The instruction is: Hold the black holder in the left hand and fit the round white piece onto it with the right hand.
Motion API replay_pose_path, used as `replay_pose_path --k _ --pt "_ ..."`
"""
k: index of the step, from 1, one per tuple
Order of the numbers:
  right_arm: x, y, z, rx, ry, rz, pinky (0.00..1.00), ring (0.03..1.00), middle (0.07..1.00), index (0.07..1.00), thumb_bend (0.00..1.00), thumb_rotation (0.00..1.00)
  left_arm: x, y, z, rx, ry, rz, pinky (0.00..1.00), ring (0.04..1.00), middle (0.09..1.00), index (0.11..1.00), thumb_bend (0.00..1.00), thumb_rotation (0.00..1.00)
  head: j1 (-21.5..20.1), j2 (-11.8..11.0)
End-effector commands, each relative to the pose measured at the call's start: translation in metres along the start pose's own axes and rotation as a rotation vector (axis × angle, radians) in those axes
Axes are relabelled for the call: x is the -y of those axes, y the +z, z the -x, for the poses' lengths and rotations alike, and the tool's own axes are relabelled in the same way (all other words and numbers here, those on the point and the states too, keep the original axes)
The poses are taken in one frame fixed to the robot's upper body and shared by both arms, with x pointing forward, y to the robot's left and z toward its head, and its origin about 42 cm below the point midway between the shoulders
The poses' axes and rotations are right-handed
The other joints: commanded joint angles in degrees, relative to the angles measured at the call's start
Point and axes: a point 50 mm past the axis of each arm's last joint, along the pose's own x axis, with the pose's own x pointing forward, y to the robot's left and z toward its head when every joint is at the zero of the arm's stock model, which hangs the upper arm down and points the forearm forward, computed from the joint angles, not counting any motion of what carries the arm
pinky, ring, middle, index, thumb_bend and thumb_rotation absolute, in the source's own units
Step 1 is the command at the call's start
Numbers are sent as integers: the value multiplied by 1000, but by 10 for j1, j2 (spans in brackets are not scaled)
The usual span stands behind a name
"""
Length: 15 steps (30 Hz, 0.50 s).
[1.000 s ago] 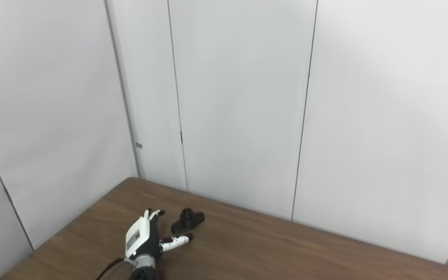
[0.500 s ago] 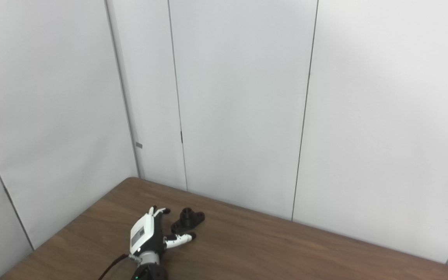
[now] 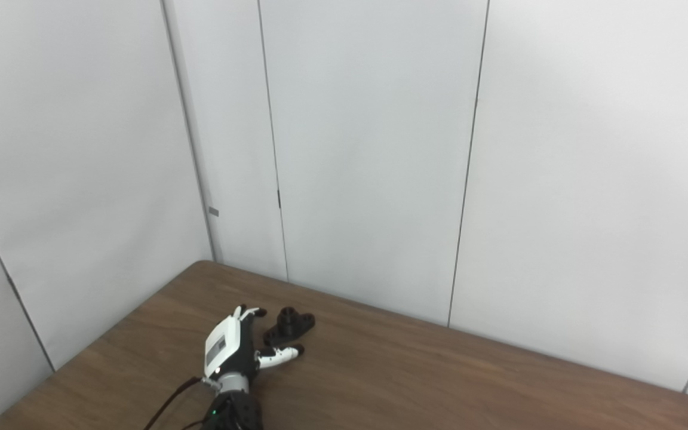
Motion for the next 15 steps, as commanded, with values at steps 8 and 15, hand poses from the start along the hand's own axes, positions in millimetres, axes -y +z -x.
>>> replay_pose_path --k 8,15 --pt "5 10 3 48 -13 1 955 962 955 891 904 816 16 7 2 5 -83 -25 1000 964 942 714 1000 219 -2 5" --pt "6 9 5 49 -17 21 936 954 953 898 913 827 17 9 1 -6 -89 -26 1000 967 925 665 974 169 -4 8"
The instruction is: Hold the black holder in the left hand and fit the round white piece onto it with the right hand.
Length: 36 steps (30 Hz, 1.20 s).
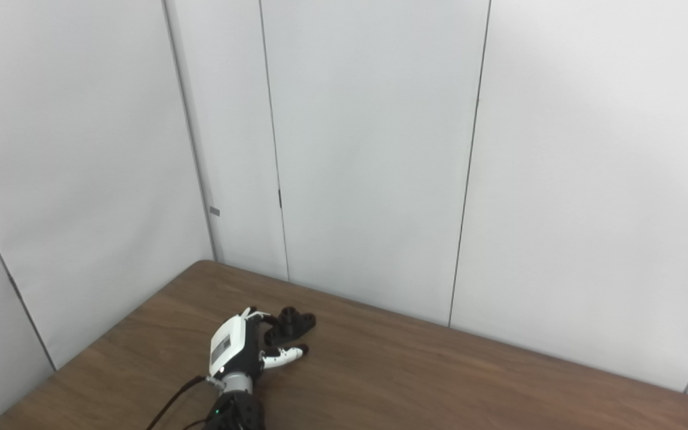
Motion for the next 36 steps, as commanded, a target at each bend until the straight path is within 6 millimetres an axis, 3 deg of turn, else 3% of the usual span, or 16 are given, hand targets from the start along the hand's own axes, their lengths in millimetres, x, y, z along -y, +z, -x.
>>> replay_pose_path --k 1,8,9,10,13,36 --pt "6 9 -2 54 -9 16 933 952 952 898 913 829 13 6 1 -19 -63 -1 1000 966 923 663 970 165 1 1" --pt "6 12 0 47 -8 -13 946 975 970 901 925 800 16 4 -1 -29 -40 -31 1000 932 882 556 899 64 0 4" --pt "6 13 0 49 -9 -10 938 976 969 901 925 800 17 4 -2 -26 -33 -39 999 927 876 522 716 60 0 4" --pt "6 13 1 50 -10 -4 932 972 967 900 921 804 17 3 -1 -20 -25 -43 982 921 870 500 602 56 0 4" --pt "7 12 0 53 -11 -3 934 968 964 895 930 806 18 1 0 -18 -4 -33 932 905 844 483 529 46 0 5" --pt "5 15 1 62 -6 -20 919 974 970 888 901 779 12 1 0 20 -66 -123 849 890 843 483 520 44 -6 8"
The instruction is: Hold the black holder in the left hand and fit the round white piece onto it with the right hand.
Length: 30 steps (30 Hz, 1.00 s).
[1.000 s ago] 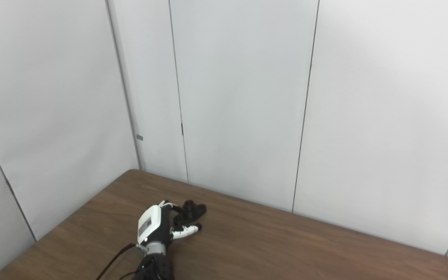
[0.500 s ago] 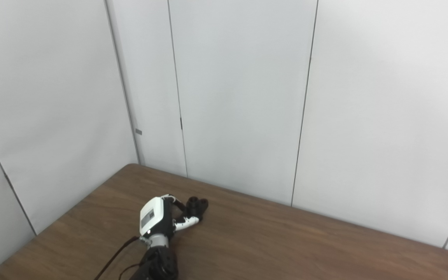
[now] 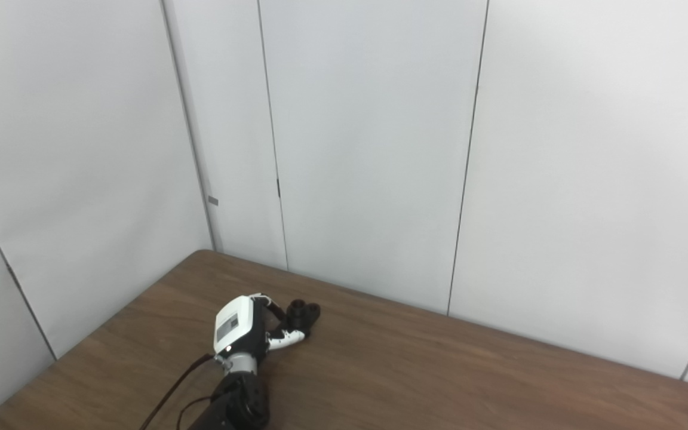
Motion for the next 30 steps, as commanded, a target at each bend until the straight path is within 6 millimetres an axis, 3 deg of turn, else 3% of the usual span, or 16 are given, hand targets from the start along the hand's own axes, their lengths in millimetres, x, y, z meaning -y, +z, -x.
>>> replay_pose_path --k 1,7,11,17,19,26,30 --pt "3 12 -3 60 -5 16 905 969 967 886 900 787 12 -4 9 -25 -97 -6 867 895 848 483 520 44 -1 0" --pt "1 13 -4 53 -8 5 905 971 968 890 924 793 9 -1 10 47 -144 -87 831 893 854 482 520 45 -6 0" --pt "1 13 -4 56 -13 11 916 964 961 888 924 799 7 0 10 100 -188 -139 786 874 807 482 520 47 -10 1" --pt "-2 15 -4 62 -19 14 927 967 958 886 936 799 4 7 10 139 -304 -174 880 909 850 483 519 48 -16 1" --pt "-3 15 -4 59 -23 13 898 956 952 883 937 803 3 9 9 151 -332 -186 876 912 859 484 519 49 -18 2" --pt "-5 17 -3 68 -24 12 924 956 948 884 932 802 1 16 9 213 -422 -192 843 913 870 483 519 48 -24 4" --pt "-5 16 -3 66 -30 14 961 961 952 888 952 811 0 20 9 237 -491 -179 873 926 880 481 517 49 -29 5"
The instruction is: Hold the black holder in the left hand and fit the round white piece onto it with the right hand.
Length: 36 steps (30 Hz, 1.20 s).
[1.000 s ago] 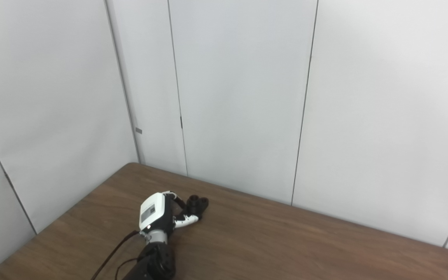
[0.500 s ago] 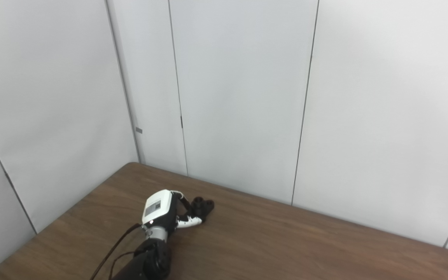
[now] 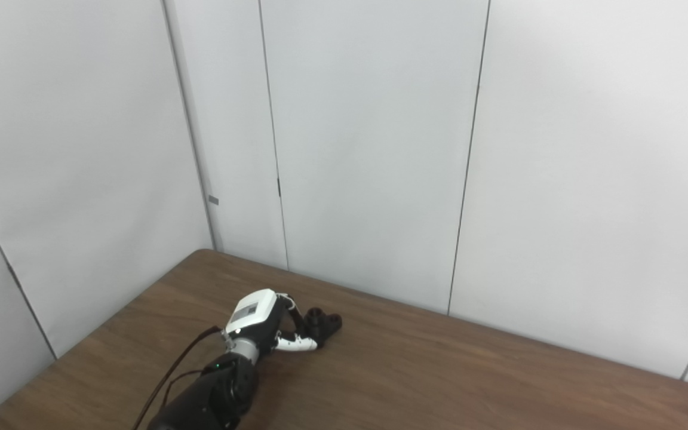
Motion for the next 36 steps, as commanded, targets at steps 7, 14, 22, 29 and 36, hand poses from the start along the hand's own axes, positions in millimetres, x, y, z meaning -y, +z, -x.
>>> replay_pose_path --k 7,14,22,29,36 --pt "3 16 -4 72 -23 15 963 963 959 894 944 820 25 18 6 100 -218 -6 909 941 895 480 517 49 -12 3" --pt "1 18 -3 85 -21 9 981 958 953 886 923 819 24 31 7 185 -246 -63 931 938 891 479 517 50 -25 6" --pt "-2 18 -3 84 -29 1 973 958 954 891 932 812 25 50 13 273 -263 -96 940 938 899 479 514 57 -46 11" --pt "-4 18 -1 97 -35 0 968 945 947 894 928 819 31 65 20 348 -299 -103 956 945 907 480 516 52 -72 17" --pt "-8 22 1 105 -39 32 931 927 942 903 922 834 42 80 29 407 -336 -96 988 955 915 479 517 50 -93 20"
